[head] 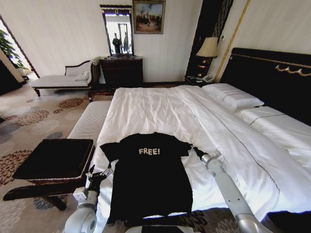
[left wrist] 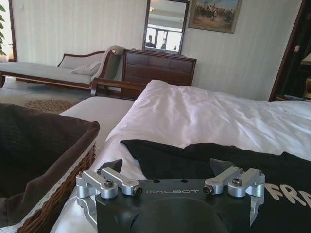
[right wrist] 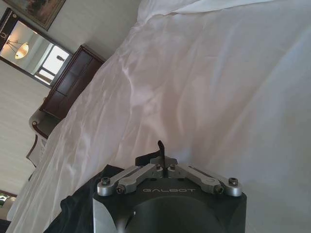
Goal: Fold the clothes on the bed and place them into the basket.
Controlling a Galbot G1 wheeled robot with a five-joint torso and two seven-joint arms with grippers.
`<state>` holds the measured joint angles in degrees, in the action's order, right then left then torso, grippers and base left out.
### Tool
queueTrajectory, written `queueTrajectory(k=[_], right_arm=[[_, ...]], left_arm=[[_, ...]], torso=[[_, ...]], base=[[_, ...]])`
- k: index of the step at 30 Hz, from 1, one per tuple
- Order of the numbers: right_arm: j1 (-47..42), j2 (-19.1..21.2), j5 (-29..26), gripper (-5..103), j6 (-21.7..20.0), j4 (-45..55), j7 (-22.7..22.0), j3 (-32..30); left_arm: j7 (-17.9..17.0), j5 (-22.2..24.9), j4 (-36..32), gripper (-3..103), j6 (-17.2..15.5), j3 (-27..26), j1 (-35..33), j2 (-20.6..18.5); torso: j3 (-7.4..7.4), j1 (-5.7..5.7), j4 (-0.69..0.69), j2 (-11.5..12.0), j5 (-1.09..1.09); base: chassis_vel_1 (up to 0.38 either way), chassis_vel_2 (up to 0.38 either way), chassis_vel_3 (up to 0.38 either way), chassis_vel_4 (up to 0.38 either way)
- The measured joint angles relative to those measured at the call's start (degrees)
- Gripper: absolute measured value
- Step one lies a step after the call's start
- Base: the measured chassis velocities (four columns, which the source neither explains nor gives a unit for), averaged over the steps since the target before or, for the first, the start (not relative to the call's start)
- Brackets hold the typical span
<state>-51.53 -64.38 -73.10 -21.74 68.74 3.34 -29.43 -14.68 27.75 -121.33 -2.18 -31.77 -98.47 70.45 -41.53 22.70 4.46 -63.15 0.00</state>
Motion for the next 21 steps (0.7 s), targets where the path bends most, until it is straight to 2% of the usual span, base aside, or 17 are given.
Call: queueTrajectory(k=[5, 12, 19, 21], right_arm=[[-1.2, 1.4, 0.3, 0, 0.0, 3.7, -0.3, 0.0], [-2.1, 2.6, 6.5, 0, 0.3, 9.7, -1.0, 1.6], [-2.0, 3.1, 12.6, 0, 0.3, 17.6, -2.6, 7.8], [-1.5, 2.7, 14.9, 0, 0.3, 20.0, -3.0, 11.2]], left_arm=[[0.0, -0.1, -0.4, 100, 0.0, 0.0, -0.1, 0.0], [0.0, 0.0, -1.0, 100, 0.2, -0.4, -0.3, 0.0], [0.3, 0.6, -2.2, 100, 0.3, -1.6, -1.4, 0.1], [0.4, 0.6, -2.8, 100, 0.3, -2.0, -1.9, 0.3]], torso=[[0.00, 0.00, 0.00, 0.0, 0.00], [0.00, 0.00, 0.00, 0.0, 0.00], [0.00, 0.00, 0.00, 0.0, -0.01], [0.00, 0.00, 0.00, 0.0, -0.02]], base=[[0.000, 0.000, 0.000, 0.000], [0.000, 0.000, 0.000, 0.000], [0.000, 0.000, 0.000, 0.000], [0.000, 0.000, 0.000, 0.000]])
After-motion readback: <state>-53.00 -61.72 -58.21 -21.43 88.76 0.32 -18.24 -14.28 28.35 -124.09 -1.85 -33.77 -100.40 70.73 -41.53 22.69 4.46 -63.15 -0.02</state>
